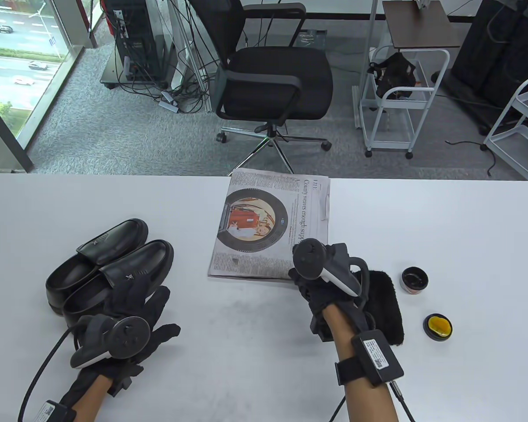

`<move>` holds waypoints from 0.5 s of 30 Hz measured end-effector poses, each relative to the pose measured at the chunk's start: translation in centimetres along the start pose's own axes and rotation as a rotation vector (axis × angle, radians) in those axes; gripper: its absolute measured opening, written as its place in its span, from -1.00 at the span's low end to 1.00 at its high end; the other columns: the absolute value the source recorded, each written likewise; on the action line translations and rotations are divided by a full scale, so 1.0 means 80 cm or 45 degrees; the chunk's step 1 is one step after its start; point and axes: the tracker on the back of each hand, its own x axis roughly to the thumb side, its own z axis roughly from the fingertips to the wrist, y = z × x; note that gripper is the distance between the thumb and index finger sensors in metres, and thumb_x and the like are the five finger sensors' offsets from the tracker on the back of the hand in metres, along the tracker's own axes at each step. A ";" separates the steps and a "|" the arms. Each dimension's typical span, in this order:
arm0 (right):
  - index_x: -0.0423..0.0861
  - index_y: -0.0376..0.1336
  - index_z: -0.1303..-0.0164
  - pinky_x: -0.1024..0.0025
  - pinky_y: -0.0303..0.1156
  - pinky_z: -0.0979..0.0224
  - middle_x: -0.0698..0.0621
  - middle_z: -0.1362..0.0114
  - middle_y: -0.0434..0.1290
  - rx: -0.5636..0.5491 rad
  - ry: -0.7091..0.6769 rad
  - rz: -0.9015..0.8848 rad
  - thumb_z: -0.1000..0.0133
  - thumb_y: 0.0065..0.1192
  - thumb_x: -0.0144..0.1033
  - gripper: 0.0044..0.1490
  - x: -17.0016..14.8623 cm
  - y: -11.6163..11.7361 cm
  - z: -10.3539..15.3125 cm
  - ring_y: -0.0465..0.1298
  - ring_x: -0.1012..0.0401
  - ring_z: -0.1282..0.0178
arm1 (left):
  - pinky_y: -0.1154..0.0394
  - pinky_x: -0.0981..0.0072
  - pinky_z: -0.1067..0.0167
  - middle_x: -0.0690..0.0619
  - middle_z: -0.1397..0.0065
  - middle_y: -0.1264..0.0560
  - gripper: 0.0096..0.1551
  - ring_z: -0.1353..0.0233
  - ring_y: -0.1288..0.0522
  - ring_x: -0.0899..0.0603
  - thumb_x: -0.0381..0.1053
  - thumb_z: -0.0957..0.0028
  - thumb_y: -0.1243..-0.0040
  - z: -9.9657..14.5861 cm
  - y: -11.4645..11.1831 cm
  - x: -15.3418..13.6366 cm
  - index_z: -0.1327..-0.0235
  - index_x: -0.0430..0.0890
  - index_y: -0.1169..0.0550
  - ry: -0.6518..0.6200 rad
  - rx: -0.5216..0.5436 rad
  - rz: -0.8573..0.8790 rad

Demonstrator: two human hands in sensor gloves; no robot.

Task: Dip and apply built-in sponge shoe polish on shoes

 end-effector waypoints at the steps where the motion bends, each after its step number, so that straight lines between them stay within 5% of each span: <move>1: 0.04 0.21 -0.42 -0.45 0.15 -0.48 -0.25 -0.62 0.20 0.029 0.007 0.016 -0.03 0.27 -0.14 -0.30 -0.001 0.013 -0.007 0.29 -0.32 -0.52 | 0.02 -0.66 -0.33 -0.43 -0.74 0.11 0.00 -0.56 0.07 -0.70 0.48 -0.17 0.07 0.000 0.000 0.000 -0.71 -0.11 -0.17 0.001 -0.002 0.001; 8: 0.00 -0.06 -0.57 -0.44 0.12 -0.49 -0.22 -0.69 0.03 0.210 0.056 0.199 -0.02 0.28 -0.11 -0.05 -0.003 0.088 -0.037 0.19 -0.29 -0.58 | 0.01 -0.65 -0.34 -0.43 -0.74 0.10 0.00 -0.56 0.06 -0.70 0.47 -0.17 0.06 -0.001 0.000 0.001 -0.71 -0.11 -0.17 -0.005 -0.006 0.007; 12: -0.01 0.01 -0.53 -0.42 0.12 -0.49 -0.22 -0.65 0.07 0.226 0.068 0.273 -0.03 0.22 -0.19 -0.16 -0.002 0.105 -0.047 0.22 -0.28 -0.55 | 0.00 -0.65 -0.34 -0.43 -0.74 0.10 -0.01 -0.56 0.06 -0.70 0.47 -0.18 0.06 -0.001 -0.001 0.002 -0.70 -0.12 -0.18 -0.012 -0.008 0.008; 15: -0.05 0.22 -0.32 -0.38 0.16 -0.47 -0.19 -0.49 0.27 0.094 0.059 0.252 0.02 0.30 -0.27 -0.34 0.003 0.105 -0.051 0.33 -0.25 -0.43 | 0.01 -0.65 -0.34 -0.43 -0.74 0.10 -0.01 -0.56 0.06 -0.70 0.47 -0.18 0.06 -0.002 -0.002 0.003 -0.70 -0.12 -0.17 -0.016 -0.014 0.009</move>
